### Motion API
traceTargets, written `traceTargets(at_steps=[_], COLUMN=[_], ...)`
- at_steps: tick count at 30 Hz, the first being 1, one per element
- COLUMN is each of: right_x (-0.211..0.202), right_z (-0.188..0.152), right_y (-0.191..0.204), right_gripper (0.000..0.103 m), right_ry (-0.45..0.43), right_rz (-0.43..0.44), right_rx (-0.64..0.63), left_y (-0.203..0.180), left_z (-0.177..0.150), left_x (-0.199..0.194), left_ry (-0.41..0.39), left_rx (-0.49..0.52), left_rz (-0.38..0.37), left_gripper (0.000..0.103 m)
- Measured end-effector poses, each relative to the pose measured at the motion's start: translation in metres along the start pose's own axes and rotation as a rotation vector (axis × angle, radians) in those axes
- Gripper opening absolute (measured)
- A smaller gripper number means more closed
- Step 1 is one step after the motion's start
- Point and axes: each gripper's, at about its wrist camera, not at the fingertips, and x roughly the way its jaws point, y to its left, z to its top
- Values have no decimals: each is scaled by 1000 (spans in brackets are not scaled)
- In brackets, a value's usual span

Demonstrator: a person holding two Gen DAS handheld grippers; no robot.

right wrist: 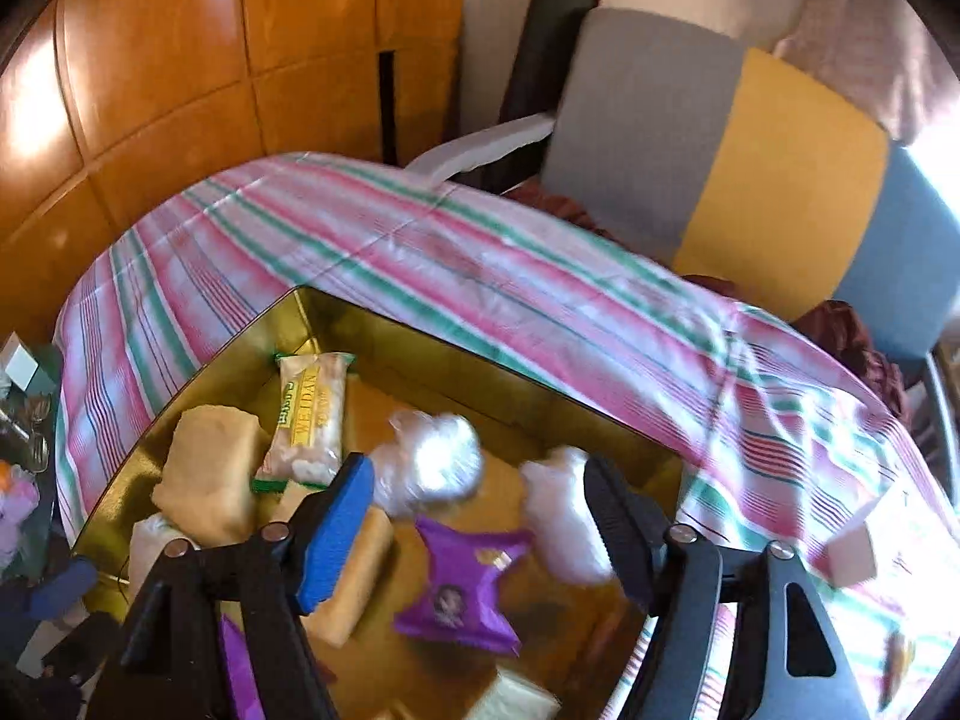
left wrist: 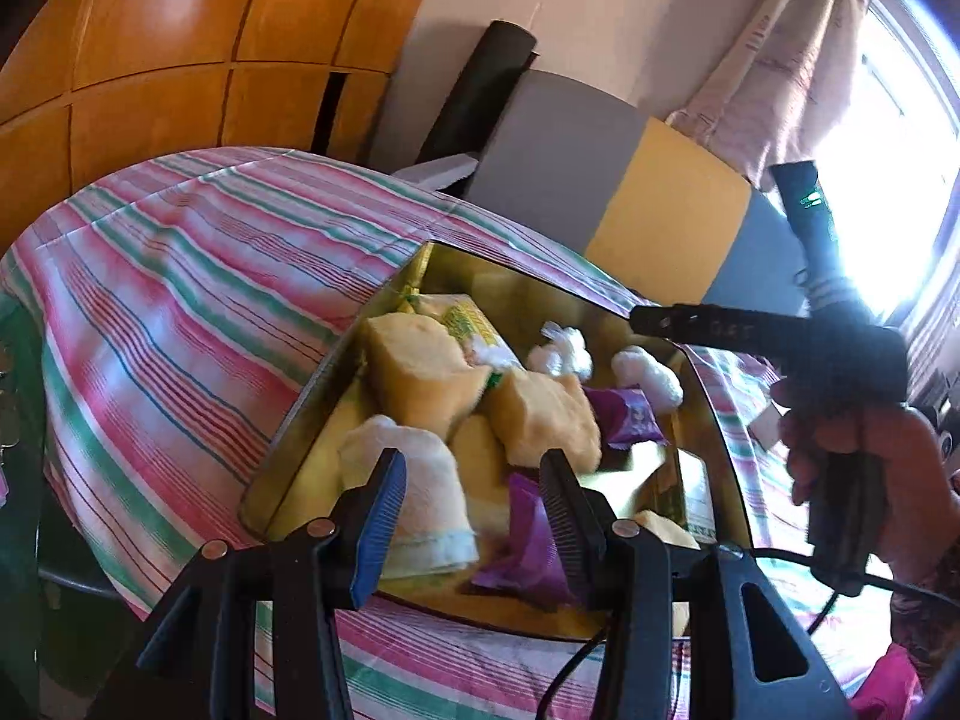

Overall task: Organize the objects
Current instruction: 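Lower the WEIDAN packet into the gold tray and open the right gripper, then move both grippers back to the cream box and second WEIDAN packet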

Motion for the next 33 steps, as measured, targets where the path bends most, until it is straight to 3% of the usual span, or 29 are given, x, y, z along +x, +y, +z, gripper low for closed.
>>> traceTargets(at_steps=[7, 12, 18, 33], right_x=[-44, -72, -97, -119], right_z=[-30, -57, -89, -165], right_y=[-28, -53, -93, -193], right_gripper=[77, 79, 82, 86], right_ry=[-27, -52, -50, 18], right_rz=[-71, -151, -206, -302], right_rx=[67, 54, 82, 226], left_y=[-21, -42, -74, -166], left_z=[-8, -17, -30, -65], left_x=[-4, -6, -18, -23], left_ry=[-9, 12, 3, 94], left_rx=[81, 133, 225, 428], left_rz=[-27, -106, -152, -281], left_gripper=[47, 47, 47, 48])
